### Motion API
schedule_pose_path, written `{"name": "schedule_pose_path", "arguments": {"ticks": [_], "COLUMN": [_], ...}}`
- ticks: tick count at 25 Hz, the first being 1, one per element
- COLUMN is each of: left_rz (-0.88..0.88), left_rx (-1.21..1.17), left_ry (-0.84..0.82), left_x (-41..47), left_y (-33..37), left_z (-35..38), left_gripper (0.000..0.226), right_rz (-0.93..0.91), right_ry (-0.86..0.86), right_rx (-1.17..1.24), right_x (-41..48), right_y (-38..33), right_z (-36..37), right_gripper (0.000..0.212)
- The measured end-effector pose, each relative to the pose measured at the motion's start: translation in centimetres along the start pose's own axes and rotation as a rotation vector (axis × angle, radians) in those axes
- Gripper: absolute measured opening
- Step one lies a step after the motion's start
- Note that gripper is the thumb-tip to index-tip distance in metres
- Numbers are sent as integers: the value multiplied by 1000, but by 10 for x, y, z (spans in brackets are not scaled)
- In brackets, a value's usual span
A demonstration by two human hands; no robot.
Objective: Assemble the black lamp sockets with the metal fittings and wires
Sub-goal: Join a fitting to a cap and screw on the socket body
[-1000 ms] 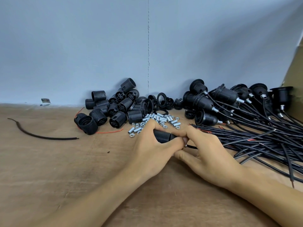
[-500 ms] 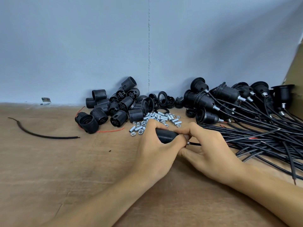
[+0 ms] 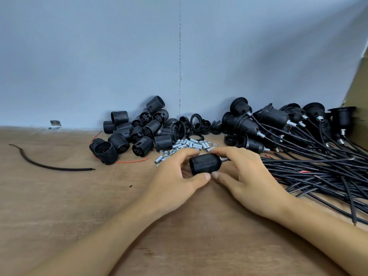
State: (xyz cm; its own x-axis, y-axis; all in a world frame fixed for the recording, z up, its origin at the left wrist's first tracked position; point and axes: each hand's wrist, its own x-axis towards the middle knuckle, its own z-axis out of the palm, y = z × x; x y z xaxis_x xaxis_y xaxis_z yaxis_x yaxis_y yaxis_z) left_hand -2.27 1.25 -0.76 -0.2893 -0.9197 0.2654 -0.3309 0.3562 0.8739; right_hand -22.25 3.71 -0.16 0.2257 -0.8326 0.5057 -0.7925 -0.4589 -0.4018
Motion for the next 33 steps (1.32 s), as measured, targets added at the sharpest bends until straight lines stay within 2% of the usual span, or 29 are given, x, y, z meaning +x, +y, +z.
{"name": "schedule_pose_path", "arguments": {"ticks": [3,5,7,9,12,17,21,24,26,29,33], "left_rz": [35,82,73,19,2,26,65,57,46,40,77], "left_rx": [133,238,243,221,319,311,305,277,264,230,262], "left_ry": [31,42,35,89,172,126,88,90,89,91,56], "left_x": [-1,-2,0,2,6,6,4,6,7,7,4], "left_y": [-3,-3,-3,-4,-6,-7,-9,-11,-12,-12,-10], "left_z": [-4,-5,-2,3,8,5,3,1,1,-1,-2], "left_gripper": [36,35,31,26,28,33,31,31,33,32,39], "right_rz": [37,82,129,167,181,281,447,500,496,507,500], "right_ry": [-63,-41,-8,12,47,102,39,20,69,181,255], "right_rx": [24,70,86,89,74,49,-38,-124,-137,-42,293], "right_x": [2,4,7,14,31,101,145,154,157,153,131], "right_y": [3,6,6,3,0,0,10,19,21,18,9], "right_z": [-1,-1,0,6,15,38,62,70,70,62,37], "right_gripper": [37,24,16,16,17,15,19,32,25,21,20]}}
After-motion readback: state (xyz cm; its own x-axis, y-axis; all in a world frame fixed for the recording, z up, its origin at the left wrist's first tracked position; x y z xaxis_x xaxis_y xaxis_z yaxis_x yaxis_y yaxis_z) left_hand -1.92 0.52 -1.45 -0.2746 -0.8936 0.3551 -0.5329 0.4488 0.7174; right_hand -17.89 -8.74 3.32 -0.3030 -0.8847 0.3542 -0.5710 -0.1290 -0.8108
